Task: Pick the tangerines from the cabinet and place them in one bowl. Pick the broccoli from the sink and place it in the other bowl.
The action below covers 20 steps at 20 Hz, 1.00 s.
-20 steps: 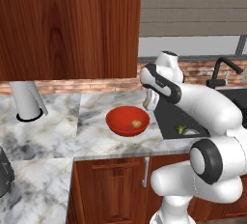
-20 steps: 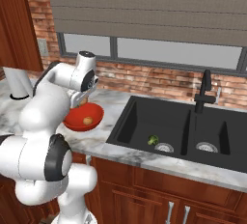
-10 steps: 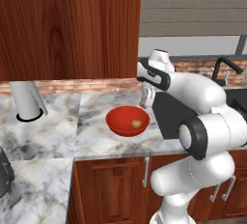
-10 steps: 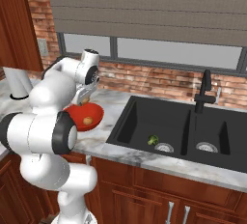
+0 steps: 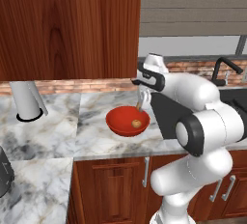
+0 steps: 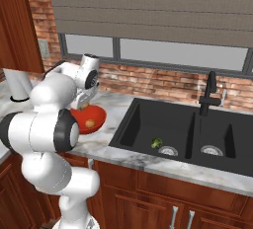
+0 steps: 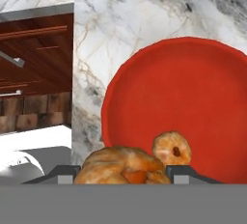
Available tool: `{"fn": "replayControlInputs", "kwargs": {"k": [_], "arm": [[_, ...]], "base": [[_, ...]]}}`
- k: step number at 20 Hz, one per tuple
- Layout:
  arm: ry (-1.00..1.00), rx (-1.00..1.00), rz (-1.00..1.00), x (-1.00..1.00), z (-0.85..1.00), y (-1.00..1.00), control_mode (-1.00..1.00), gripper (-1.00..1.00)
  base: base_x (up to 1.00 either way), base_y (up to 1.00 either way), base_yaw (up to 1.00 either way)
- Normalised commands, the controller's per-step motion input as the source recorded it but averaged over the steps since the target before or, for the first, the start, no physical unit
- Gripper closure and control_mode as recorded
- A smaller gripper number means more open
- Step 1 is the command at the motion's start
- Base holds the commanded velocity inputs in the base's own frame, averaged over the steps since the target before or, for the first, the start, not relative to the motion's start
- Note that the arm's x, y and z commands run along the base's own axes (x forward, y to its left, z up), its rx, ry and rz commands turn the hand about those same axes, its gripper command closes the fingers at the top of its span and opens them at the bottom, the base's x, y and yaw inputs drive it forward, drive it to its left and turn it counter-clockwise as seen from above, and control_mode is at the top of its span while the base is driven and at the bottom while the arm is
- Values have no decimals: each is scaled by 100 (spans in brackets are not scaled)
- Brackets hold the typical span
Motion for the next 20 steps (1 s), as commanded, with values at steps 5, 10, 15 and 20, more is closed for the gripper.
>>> {"fn": "replayControlInputs", "kwargs": {"k": [5, 10, 15, 20], "arm": [[-3, 2, 0, 0, -14, -2, -100, 100], [-4, 1, 0, 0, -12, -1, -100, 100], [-3, 1, 0, 0, -9, 0, -100, 100], [-2, 3, 2, 13, -11, 0, -100, 100]], "base": [[0, 0, 0], [0, 0, 0], [0, 0, 0], [0, 0, 0]]}}
